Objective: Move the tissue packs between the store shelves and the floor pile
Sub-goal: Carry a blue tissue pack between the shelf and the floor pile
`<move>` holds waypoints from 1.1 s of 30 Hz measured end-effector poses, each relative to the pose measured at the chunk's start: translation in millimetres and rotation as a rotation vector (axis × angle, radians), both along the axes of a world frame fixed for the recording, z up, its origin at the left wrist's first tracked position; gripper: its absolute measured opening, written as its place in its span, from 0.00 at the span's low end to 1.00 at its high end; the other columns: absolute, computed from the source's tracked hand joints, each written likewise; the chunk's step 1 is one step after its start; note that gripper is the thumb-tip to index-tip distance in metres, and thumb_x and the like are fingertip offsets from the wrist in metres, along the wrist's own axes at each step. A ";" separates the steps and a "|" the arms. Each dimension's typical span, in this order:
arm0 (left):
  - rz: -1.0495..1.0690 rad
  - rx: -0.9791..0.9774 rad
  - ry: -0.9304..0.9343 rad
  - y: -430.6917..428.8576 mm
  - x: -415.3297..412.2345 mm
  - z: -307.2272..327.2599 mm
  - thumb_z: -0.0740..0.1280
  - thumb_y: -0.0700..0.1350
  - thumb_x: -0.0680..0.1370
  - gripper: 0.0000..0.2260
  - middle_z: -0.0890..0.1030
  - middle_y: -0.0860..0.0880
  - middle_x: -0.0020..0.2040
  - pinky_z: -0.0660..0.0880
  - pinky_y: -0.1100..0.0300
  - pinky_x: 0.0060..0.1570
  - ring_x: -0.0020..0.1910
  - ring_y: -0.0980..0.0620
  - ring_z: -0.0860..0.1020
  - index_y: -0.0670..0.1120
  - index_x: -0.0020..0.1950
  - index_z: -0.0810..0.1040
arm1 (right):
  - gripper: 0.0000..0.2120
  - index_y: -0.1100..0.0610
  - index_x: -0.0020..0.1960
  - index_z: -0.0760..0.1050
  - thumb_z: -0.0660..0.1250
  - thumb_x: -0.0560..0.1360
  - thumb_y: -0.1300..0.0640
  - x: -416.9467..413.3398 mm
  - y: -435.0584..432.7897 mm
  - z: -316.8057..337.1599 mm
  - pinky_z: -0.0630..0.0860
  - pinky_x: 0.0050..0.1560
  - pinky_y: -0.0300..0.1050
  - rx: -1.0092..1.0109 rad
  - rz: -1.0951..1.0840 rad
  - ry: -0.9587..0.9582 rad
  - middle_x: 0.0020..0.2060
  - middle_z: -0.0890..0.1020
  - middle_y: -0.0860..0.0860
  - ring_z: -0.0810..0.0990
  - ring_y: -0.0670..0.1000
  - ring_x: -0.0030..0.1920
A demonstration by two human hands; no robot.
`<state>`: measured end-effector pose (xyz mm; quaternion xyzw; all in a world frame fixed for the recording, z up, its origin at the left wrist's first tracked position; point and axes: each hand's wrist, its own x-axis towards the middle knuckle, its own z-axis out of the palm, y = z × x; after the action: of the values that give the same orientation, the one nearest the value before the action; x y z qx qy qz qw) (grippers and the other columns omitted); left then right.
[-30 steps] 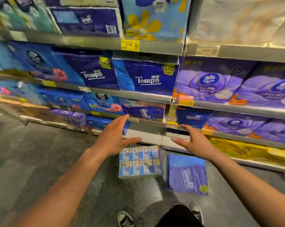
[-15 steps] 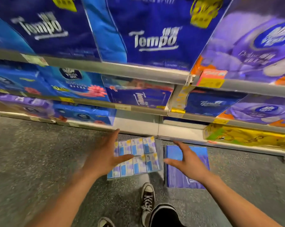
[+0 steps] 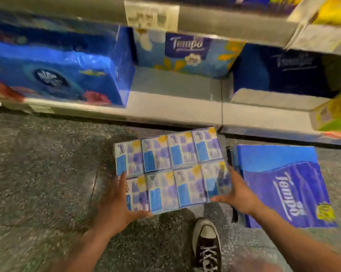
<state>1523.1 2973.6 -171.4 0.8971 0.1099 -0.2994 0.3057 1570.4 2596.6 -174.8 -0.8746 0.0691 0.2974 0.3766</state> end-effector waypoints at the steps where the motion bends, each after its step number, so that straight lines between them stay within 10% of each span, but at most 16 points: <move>1: 0.003 0.012 -0.008 5.2 -5.4 -23.4 0.75 0.71 0.60 0.65 0.35 0.55 0.80 0.62 0.48 0.73 0.81 0.47 0.50 0.58 0.77 0.28 | 0.62 0.49 0.78 0.57 0.80 0.53 0.28 -5.9 -11.4 -36.2 0.71 0.70 0.57 0.015 -0.003 0.019 0.71 0.70 0.48 0.70 0.51 0.72; 6: 0.112 -0.047 0.011 12.4 -28.9 -83.7 0.80 0.65 0.57 0.70 0.49 0.51 0.82 0.74 0.48 0.62 0.75 0.45 0.66 0.64 0.73 0.23 | 0.72 0.57 0.79 0.49 0.89 0.48 0.42 -17.3 -25.7 -104.6 0.71 0.72 0.57 0.094 -0.129 0.027 0.72 0.72 0.49 0.73 0.49 0.72; 10: 0.179 -0.125 0.055 8.1 -34.2 -86.4 0.85 0.56 0.58 0.73 0.65 0.53 0.78 0.74 0.55 0.61 0.68 0.51 0.74 0.67 0.71 0.22 | 0.46 0.59 0.69 0.67 0.86 0.56 0.61 -18.7 -10.4 -90.2 0.80 0.60 0.46 0.058 -0.213 0.048 0.61 0.81 0.50 0.82 0.46 0.58; 23: 0.119 0.009 -0.068 43.2 57.5 34.5 0.78 0.69 0.54 0.61 0.74 0.59 0.66 0.72 0.57 0.59 0.59 0.52 0.77 0.61 0.80 0.50 | 0.17 0.54 0.52 0.80 0.81 0.67 0.55 -2.8 6.2 22.2 0.75 0.32 0.30 0.172 -0.442 -0.132 0.43 0.85 0.45 0.82 0.35 0.35; 33: 0.176 0.085 -0.209 40.5 80.2 16.0 0.74 0.74 0.58 0.58 0.72 0.50 0.74 0.73 0.46 0.63 0.66 0.45 0.76 0.60 0.80 0.48 | 0.19 0.49 0.57 0.80 0.80 0.68 0.56 20.1 -1.1 12.6 0.78 0.37 0.32 0.215 -0.461 -0.234 0.41 0.86 0.43 0.84 0.40 0.40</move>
<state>1603.2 3014.1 -155.4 0.9225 0.1680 -0.1714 0.3023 1590.5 2595.5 -162.2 -0.8194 0.1903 0.1063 0.5302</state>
